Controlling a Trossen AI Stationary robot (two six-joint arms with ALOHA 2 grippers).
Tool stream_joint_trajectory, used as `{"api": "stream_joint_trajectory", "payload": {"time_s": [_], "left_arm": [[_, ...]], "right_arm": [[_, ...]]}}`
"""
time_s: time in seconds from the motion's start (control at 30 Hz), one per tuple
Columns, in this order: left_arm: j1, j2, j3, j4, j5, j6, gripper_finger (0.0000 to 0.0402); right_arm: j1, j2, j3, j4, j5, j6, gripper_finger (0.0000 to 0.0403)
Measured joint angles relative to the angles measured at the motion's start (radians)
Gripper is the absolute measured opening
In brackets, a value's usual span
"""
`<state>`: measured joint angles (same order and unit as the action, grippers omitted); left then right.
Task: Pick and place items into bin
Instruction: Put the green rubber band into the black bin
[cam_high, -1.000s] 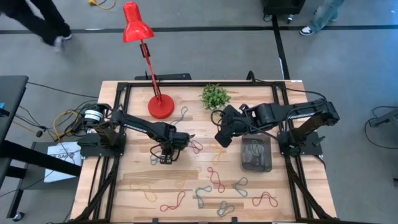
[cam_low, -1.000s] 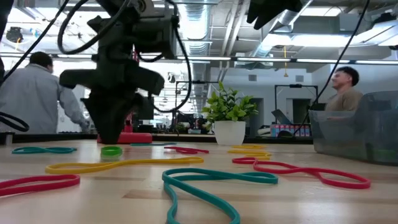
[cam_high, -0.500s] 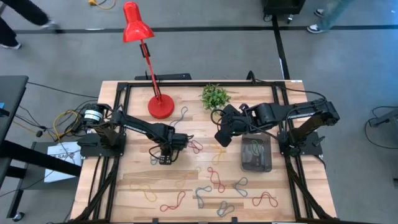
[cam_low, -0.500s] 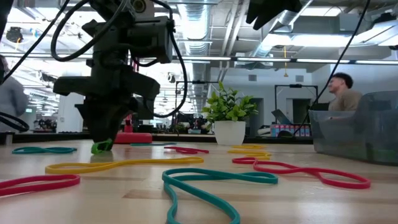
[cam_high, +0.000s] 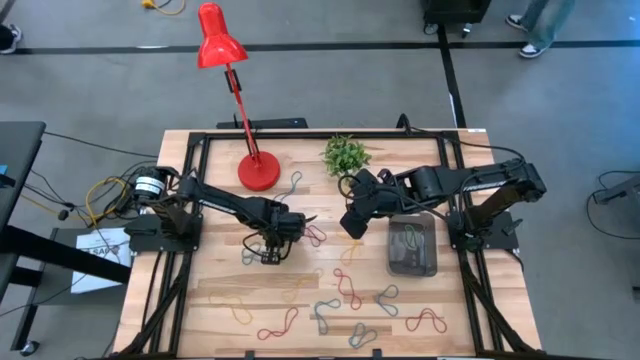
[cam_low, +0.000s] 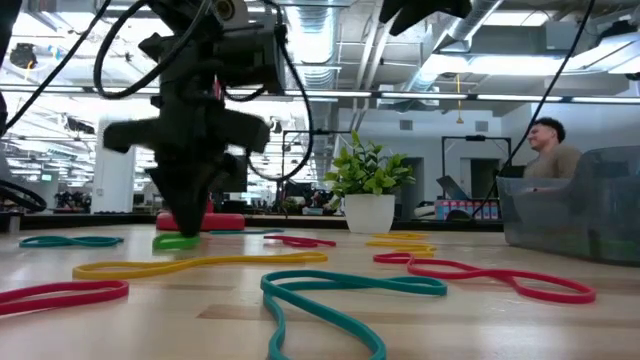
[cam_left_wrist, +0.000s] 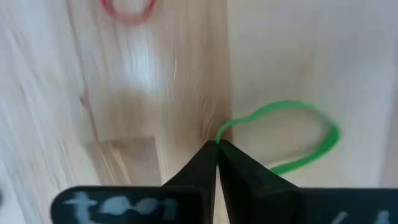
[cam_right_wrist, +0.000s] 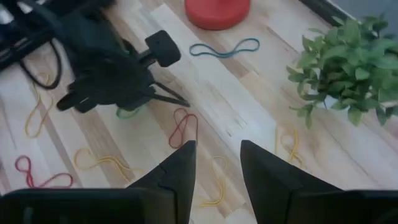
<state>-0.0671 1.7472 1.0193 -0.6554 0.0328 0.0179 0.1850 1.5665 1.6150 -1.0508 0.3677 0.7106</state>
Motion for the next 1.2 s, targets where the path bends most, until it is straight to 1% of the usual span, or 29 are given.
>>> {"api": "stream_joint_trajectory", "payload": {"time_s": [0.17, 0.33, 0.43, 0.5, 0.57, 0.63, 0.7, 0.83, 0.87, 0.9, 0.97, 1.03, 1.07, 1.13, 1.2], "left_arm": [[0.023, -0.04, 0.092, -0.021, 0.005, 0.028, 0.0001], [0.064, -0.061, 0.244, -0.031, -0.003, 0.079, 0.0], [0.08, -0.061, 0.357, -0.031, -0.041, 0.132, 0.0], [0.083, -0.061, 0.427, -0.021, -0.092, 0.21, 0.0], [0.084, -0.061, 0.475, 0.004, -0.163, 0.302, 0.0], [0.087, -0.061, 0.504, 0.04, -0.223, 0.38, 0.0], [0.099, -0.061, 0.511, 0.099, -0.258, 0.435, 0.0], [0.152, -0.059, 0.511, 0.194, -0.303, 0.505, 0.0], [0.17, -0.059, 0.511, 0.215, -0.295, 0.502, 0.0], [0.186, -0.059, 0.511, 0.234, -0.265, 0.474, 0.0], [0.214, -0.066, 0.515, 0.231, -0.168, 0.356, 0.0], [0.227, -0.077, 0.534, 0.231, -0.059, 0.235, 0.0], [0.227, -0.081, 0.546, 0.231, -0.024, 0.189, 0.0], [0.22, -0.084, 0.572, 0.217, -0.005, 0.13, 0.0], [0.204, -0.082, 0.589, 0.205, -0.007, 0.115, 0.0]], "right_arm": [[-0.004, -0.021, 0.001, -0.044, -0.004, 0.067, 0.0113], [0.014, -0.065, 0.002, -0.152, -0.004, 0.165, 0.0111], [0.038, -0.097, 0.001, -0.262, -0.003, 0.251, 0.0111], [0.056, -0.118, 0.001, -0.334, -0.003, 0.32, 0.0111], [0.077, -0.134, 0.001, -0.368, -0.001, 0.358, 0.0111], [0.099, -0.144, 0.001, -0.352, 0.027, 0.357, 0.0111], [0.114, -0.146, 0.001, -0.277, 0.071, 0.328, 0.0111], [0.121, -0.127, 0.002, -0.08, 0.087, 0.161, 0.0111], [0.121, -0.119, 0.001, -0.05, 0.089, 0.122, 0.0111], [0.119, -0.11, 0.0, -0.031, 0.094, 0.097, 0.0111], [0.105, -0.094, 0.002, -0.009, 0.111, 0.084, 0.0111], [0.093, -0.087, -0.001, -0.028, 0.122, 0.109, 0.0111], [0.087, -0.086, -0.001, -0.037, 0.135, 0.127, 0.0111], [0.069, -0.072, 0.003, -0.027, 0.175, 0.143, 0.0111], [0.056, -0.061, -0.003, -0.032, 0.21, 0.149, 0.0111]]}}
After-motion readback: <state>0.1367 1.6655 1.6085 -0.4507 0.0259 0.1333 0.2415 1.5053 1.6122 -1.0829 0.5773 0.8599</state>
